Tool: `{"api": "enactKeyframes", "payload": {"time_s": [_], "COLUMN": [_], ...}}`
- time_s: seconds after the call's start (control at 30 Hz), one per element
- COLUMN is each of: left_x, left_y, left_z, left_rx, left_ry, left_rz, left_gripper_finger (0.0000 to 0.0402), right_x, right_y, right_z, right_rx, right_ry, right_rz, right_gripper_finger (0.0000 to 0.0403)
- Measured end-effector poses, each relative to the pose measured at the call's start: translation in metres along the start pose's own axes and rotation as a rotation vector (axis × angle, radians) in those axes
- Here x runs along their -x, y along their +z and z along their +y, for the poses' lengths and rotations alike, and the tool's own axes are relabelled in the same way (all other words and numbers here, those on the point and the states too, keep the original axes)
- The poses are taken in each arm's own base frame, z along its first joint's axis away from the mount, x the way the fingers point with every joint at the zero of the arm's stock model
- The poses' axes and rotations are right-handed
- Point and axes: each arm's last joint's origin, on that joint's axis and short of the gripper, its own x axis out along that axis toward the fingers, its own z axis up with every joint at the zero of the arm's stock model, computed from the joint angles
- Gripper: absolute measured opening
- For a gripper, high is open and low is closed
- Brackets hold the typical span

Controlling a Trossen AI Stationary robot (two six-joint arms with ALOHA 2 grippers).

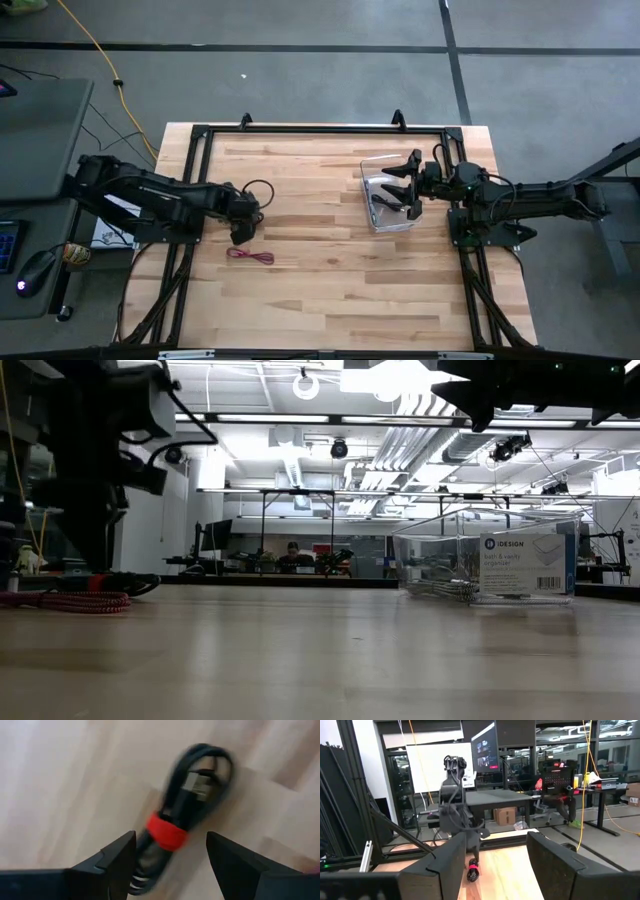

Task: Pick and place USB-C Cables
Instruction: Put the orange cable charger into the transparent bin

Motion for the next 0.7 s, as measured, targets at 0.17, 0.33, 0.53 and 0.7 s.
{"api": "enactKeyframes", "payload": {"time_s": [0.17,0.33,0.53,0.7], "left_x": [-0.011,-0.019,-0.027,-0.032], "left_y": [0.003,0.004,0.004,0.005], "left_z": [-0.002,-0.007,-0.011,-0.013], "left_rx": [0.006,0.007,-0.045,-0.086], "left_ry": [0.095,0.024,0.018,0.0], "left_rz": [0.015,0.084,0.13,0.164], "left_gripper_finger": [0.0223,0.0223,0.0223,0.0223], "right_x": [0.0,0.0,0.0,0.0], "right_y": [0.0,0.0,0.0,0.0], "right_z": [0.0,0.0,0.0,0.0], "right_rx": [-0.009,-0.011,-0.011,-0.014], "right_ry": [0.0,0.0,0.0,0.0], "right_rz": [0.0,0.0,0.0,0.002], "right_gripper_finger": [0.0201,0.0201,0.0201,0.0201]}}
